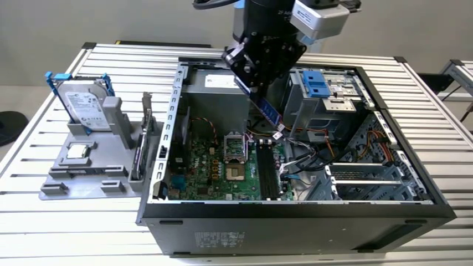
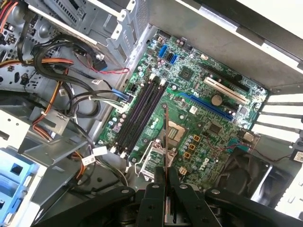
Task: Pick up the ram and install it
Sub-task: 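Insert the ram into the slot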
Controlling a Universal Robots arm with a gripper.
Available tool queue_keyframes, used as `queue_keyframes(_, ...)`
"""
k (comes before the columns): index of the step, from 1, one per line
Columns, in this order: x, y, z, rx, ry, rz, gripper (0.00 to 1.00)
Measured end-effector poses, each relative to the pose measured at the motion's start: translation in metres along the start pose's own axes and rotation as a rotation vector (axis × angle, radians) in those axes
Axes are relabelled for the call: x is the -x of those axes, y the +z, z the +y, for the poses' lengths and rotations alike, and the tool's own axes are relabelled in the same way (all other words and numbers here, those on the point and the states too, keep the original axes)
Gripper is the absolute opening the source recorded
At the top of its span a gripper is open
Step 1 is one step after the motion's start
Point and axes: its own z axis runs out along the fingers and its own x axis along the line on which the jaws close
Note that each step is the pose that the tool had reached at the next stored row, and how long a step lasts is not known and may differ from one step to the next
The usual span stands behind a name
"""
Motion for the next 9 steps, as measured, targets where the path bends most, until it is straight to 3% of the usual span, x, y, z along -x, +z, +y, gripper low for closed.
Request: queue_keyframes(9,-0.0033,-0.0001,0.0016,-0.0031,0.041,0.0006,0.00)
